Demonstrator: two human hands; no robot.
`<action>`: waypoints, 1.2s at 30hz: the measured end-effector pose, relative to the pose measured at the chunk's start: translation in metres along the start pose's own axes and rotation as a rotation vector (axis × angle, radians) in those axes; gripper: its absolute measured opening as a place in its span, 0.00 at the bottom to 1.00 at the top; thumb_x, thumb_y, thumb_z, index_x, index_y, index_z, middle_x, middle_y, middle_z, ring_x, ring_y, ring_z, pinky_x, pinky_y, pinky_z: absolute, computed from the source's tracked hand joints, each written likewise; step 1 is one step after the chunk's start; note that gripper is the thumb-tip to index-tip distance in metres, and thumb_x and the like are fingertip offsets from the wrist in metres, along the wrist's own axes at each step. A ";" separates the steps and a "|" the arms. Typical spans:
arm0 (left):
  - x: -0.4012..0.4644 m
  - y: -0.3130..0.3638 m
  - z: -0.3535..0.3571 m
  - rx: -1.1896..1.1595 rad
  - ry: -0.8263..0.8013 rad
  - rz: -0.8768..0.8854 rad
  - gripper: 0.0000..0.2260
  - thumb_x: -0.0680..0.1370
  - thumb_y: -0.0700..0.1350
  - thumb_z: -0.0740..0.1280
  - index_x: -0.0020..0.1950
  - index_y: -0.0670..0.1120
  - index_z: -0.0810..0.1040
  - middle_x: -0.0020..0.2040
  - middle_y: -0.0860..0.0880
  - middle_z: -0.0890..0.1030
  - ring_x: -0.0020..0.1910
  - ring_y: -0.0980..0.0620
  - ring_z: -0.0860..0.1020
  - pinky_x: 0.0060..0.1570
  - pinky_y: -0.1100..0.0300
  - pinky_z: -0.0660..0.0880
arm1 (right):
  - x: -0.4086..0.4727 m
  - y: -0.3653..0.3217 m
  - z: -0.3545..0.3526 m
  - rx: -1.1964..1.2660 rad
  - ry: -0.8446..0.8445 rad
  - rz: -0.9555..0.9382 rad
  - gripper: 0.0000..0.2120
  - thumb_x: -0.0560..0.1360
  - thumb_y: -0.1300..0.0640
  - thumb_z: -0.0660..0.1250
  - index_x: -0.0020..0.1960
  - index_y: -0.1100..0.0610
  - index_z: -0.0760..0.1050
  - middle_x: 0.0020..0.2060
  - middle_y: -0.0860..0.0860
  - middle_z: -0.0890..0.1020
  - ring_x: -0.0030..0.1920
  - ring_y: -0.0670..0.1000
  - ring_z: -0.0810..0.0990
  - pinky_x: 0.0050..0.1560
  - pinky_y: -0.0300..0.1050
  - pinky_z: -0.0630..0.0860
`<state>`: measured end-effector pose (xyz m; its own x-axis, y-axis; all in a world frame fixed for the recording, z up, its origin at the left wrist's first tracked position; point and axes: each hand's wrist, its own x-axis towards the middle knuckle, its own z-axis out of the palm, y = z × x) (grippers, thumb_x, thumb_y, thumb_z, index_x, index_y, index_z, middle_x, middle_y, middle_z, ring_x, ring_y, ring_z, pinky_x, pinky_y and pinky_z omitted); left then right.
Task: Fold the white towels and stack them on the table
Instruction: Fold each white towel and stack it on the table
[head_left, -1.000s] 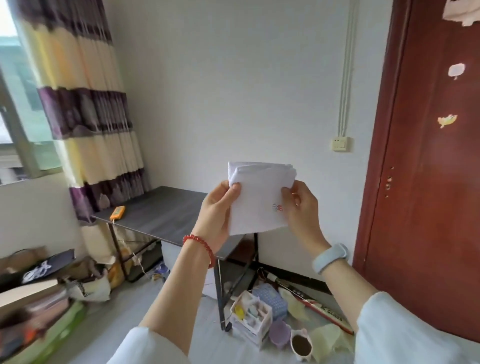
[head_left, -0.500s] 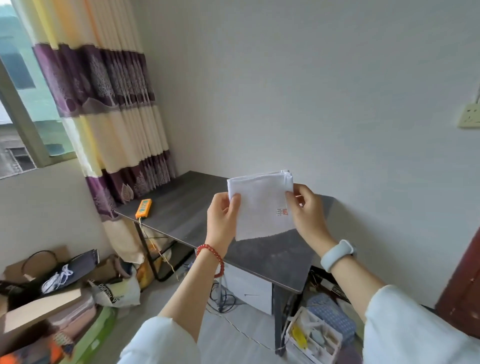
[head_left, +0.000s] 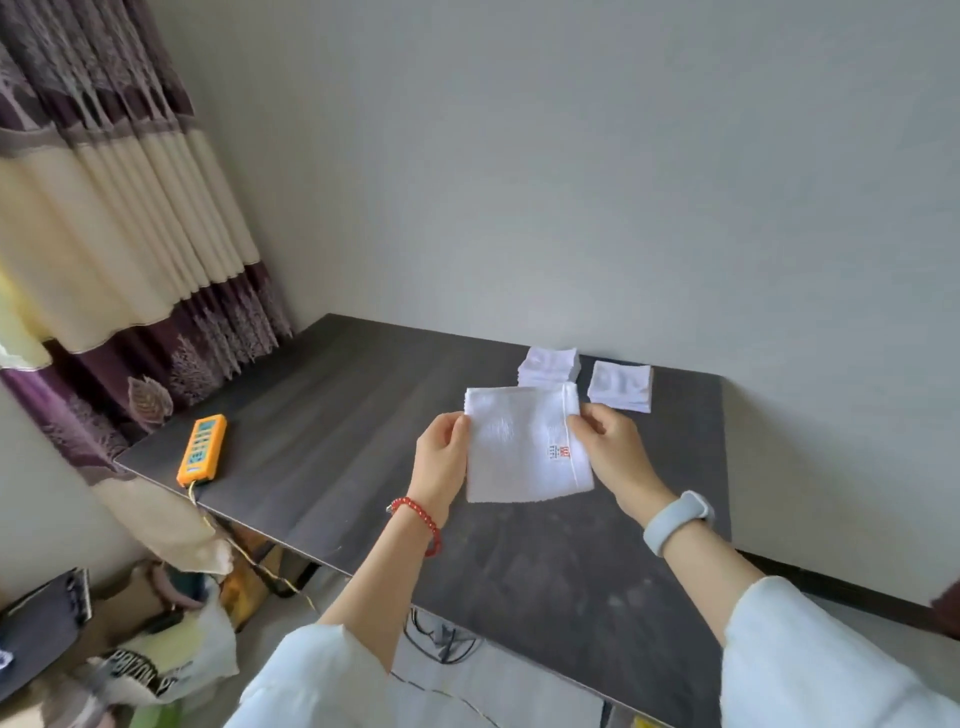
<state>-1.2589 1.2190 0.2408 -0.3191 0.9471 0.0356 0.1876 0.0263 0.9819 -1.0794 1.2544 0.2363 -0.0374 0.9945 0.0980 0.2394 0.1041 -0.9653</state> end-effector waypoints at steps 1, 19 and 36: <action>0.022 -0.007 0.000 0.026 -0.008 -0.027 0.08 0.79 0.43 0.57 0.45 0.44 0.74 0.42 0.50 0.74 0.38 0.54 0.72 0.40 0.60 0.70 | 0.019 0.007 0.009 -0.015 -0.012 0.027 0.08 0.76 0.57 0.62 0.44 0.61 0.75 0.37 0.54 0.78 0.38 0.49 0.73 0.42 0.43 0.69; 0.313 -0.085 0.182 0.187 -0.358 -0.149 0.06 0.79 0.46 0.58 0.49 0.47 0.73 0.39 0.55 0.74 0.36 0.57 0.72 0.33 0.66 0.69 | 0.273 0.122 -0.020 -0.189 0.294 0.412 0.06 0.78 0.59 0.59 0.51 0.57 0.73 0.49 0.54 0.79 0.49 0.53 0.78 0.50 0.49 0.75; 0.405 -0.146 0.341 0.387 -0.346 -0.234 0.09 0.81 0.46 0.54 0.52 0.44 0.71 0.36 0.52 0.72 0.35 0.54 0.71 0.31 0.65 0.67 | 0.394 0.248 -0.087 -0.383 0.344 0.492 0.11 0.79 0.56 0.58 0.58 0.59 0.72 0.52 0.53 0.78 0.46 0.47 0.73 0.40 0.34 0.70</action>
<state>-1.0982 1.7077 0.0486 -0.0820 0.9499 -0.3018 0.4962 0.3015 0.8142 -0.9504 1.6734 0.0562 0.4556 0.8685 -0.1956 0.4767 -0.4236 -0.7703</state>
